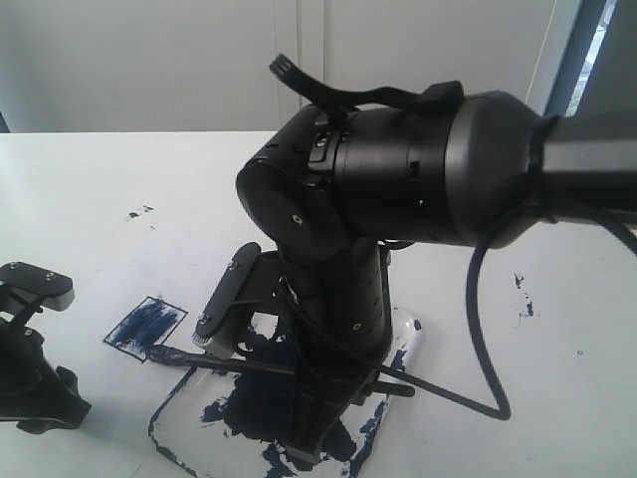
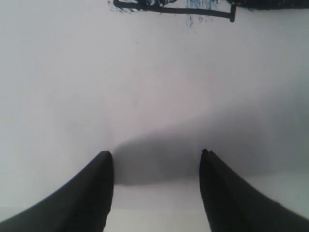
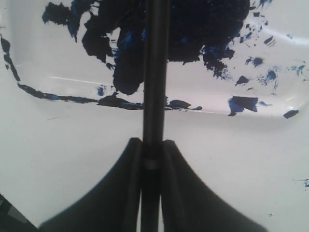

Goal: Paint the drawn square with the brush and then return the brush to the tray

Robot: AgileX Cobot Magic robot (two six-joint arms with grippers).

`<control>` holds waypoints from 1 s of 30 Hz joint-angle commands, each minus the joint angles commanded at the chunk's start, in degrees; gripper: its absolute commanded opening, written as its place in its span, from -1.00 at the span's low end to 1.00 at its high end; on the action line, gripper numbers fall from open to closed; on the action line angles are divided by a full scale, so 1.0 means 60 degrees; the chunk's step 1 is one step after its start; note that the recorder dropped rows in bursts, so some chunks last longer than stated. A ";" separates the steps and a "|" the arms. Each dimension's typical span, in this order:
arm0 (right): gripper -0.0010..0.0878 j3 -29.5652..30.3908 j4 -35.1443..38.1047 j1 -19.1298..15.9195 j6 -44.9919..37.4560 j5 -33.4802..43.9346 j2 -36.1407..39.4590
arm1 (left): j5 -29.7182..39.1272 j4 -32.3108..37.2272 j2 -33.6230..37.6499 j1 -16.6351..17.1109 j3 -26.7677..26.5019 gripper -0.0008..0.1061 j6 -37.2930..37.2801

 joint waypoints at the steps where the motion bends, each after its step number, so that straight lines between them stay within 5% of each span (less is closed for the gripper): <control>1: -0.98 0.0000 0.0000 0.0000 0.0000 0.0000 0.0000 | 0.0000 0.0000 0.0000 0.0000 0.0000 0.11 0.0000; 30: -0.98 -0.0349 -0.0053 0.0000 -0.0017 0.0000 0.0305 | 0.0020 0.0000 0.0000 0.0000 0.0000 0.11 0.0000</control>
